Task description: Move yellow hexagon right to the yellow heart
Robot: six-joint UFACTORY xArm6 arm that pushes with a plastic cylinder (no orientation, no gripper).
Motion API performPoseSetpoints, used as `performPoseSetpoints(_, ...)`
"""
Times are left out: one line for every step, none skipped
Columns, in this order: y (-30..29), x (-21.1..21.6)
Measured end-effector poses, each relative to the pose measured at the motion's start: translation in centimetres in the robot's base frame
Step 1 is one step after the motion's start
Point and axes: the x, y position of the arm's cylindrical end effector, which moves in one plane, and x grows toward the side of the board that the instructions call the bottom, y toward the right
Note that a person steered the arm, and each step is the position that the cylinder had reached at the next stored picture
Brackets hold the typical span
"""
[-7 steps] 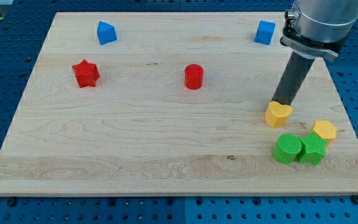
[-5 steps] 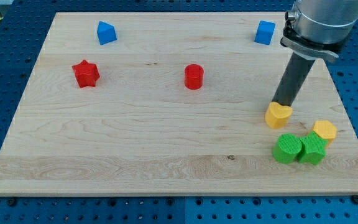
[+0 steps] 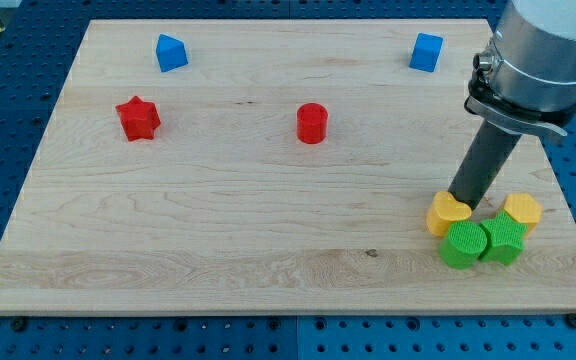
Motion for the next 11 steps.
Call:
performPoseSetpoints(0.0, -1.9)
performPoseSetpoints(-4.1, -2.4)
performPoseSetpoints(-7.7, -1.6)
performPoseSetpoints(-6.3, -3.1)
performPoseSetpoints(1.1, -3.8)
performPoseSetpoints(7.3, -3.6)
performPoseSetpoints(9.7, 0.0)
performPoseSetpoints(10.4, 2.3)
performPoseSetpoints(6.8, 3.6)
performPoseSetpoints(6.2, 1.9)
performPoseSetpoints(6.0, 0.3)
